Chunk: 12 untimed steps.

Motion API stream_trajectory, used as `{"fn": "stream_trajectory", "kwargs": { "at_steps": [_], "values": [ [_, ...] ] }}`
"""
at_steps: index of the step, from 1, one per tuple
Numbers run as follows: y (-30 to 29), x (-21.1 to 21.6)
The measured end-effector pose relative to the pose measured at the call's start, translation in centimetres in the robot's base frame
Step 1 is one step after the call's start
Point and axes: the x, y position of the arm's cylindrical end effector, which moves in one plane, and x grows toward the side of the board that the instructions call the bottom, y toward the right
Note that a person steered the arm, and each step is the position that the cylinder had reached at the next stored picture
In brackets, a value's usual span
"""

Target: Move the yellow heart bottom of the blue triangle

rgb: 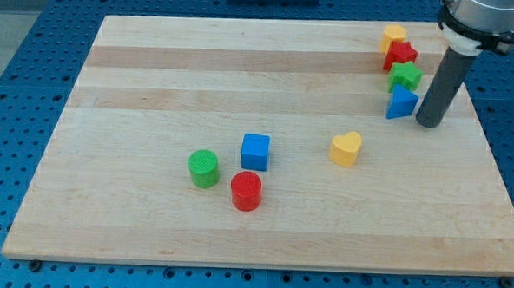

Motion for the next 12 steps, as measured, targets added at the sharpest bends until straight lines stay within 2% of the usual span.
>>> {"fn": "stream_trajectory", "kwargs": {
  "at_steps": [1,2,4,5,6,7,9,10,12],
  "values": [
    [-3.9,2.2],
    [-8.4,2.4],
    [-12.8,1.0],
    [-16.1,2.8],
    [-16.4,7.3],
    [-13.9,7.8],
    [-7.4,5.4],
    [-10.5,6.7],
    [-11.7,6.4]
  ]
}}
